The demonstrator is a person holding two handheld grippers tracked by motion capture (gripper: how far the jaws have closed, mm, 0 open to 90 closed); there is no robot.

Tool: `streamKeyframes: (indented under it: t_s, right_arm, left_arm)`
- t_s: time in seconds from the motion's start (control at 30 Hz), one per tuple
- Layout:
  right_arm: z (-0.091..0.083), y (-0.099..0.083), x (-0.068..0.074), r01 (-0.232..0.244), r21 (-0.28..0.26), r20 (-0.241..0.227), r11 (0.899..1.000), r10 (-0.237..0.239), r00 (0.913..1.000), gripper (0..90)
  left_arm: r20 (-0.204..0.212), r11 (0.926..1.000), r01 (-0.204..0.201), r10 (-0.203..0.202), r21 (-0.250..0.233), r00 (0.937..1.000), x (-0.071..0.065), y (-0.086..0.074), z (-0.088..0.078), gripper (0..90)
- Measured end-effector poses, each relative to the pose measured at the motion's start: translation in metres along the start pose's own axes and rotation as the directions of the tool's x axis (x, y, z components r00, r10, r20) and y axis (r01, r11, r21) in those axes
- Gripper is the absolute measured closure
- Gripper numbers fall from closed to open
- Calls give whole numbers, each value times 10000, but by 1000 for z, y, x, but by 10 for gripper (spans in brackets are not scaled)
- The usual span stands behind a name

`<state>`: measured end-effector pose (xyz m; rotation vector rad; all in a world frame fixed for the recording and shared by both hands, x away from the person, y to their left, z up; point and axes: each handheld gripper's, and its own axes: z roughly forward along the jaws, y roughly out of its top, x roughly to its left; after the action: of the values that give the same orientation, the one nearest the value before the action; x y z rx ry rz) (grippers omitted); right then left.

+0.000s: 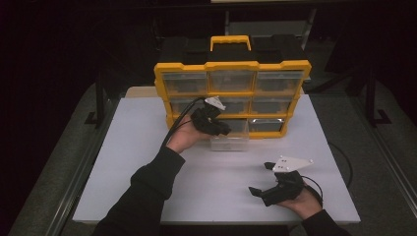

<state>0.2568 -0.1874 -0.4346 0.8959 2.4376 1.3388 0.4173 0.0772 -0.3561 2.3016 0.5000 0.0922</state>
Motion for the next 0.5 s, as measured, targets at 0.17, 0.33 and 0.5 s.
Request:
streamKeyframes:
  t_s: [0.17,0.33,0.5]
  right_arm:
    - [1,0,0,29,38,14,10000,-29,10000,0]
    - [1,0,0,37,72,13,10000,-38,10000,0]
    - [2,0,0,12,84,38,10000,-12,10000,0]
  left_arm:
    - [-196,9976,338,-350,-607,9992,-2,-19,-28,616]
    - [-262,9943,566,-592,-902,9979,-6,-41,-50,487]
    - [-540,9912,738,-801,-1095,9953,-15,-78,-71,377]
